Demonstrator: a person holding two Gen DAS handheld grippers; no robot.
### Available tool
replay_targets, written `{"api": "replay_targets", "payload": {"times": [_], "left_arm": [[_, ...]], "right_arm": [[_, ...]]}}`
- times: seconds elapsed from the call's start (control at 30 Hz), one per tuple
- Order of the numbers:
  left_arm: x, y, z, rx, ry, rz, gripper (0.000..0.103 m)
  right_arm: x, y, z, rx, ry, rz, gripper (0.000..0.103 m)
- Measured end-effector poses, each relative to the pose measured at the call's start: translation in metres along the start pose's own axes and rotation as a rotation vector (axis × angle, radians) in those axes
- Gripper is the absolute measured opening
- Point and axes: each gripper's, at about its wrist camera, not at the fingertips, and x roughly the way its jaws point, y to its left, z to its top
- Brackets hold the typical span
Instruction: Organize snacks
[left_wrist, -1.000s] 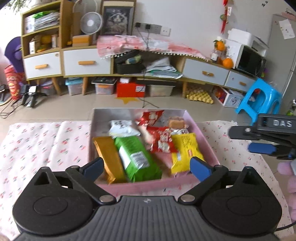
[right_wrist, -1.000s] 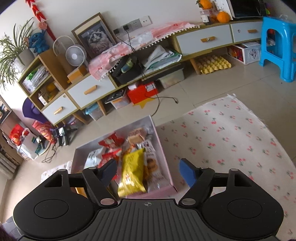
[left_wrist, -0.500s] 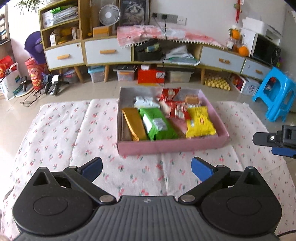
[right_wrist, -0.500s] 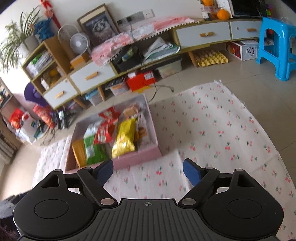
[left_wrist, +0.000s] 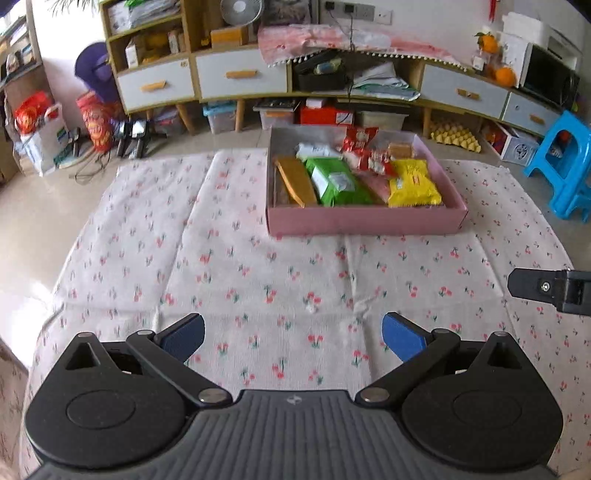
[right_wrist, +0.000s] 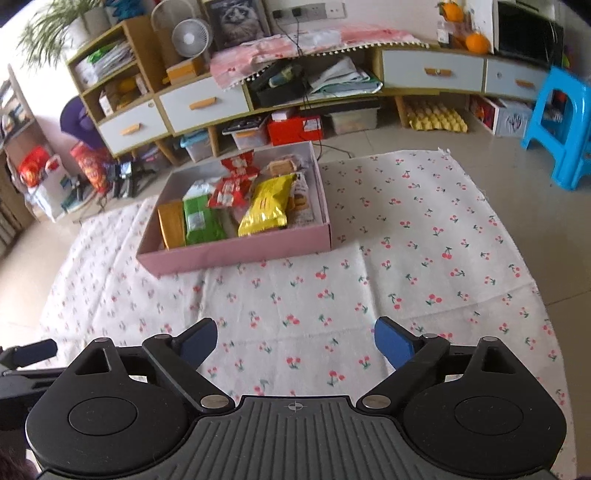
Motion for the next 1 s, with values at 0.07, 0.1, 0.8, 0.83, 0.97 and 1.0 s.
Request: {"api": "replay_targets", "payload": {"times": [0.07,0.1,0.8,0.83,0.97,1.0], "left_arm": [[0.002,0.003,-0.002,-0.028,0.034,-0.028,0.103],[0.002,0.004,-0.004,-0.037,0.039,-0.037,0.103],[-0.008,-0.006,-0.012,-0.013,0.002,-0.001,0.103],[-0.008,-0.006,-0.012,-0.01,0.001,0.001,0.103],[-0.008,-0.008,-0.013,-0.006,0.0,0.004,0.103],[-0.008,-0.008,-0.013,-0.005,0.0,0.004,0.103]], "right_arm": [[-0.003,0.005,-0.006,-0.032,-0.007,-0.015,0.094],[-0.005,0.007,-0.01,-0.05,-0.009,-0.026,0.094],[-0.002,0.02,-0.019,-0.074,0.03,-0.019,0.094],[-0.002,0.02,-0.019,-0.075,0.032,-0.019,0.094],[-0.003,0.021,-0.021,-0.077,0.033,-0.018,0.094],[-0.003,0.021,-0.021,-0.077,0.031,-0.018,0.094]]}}
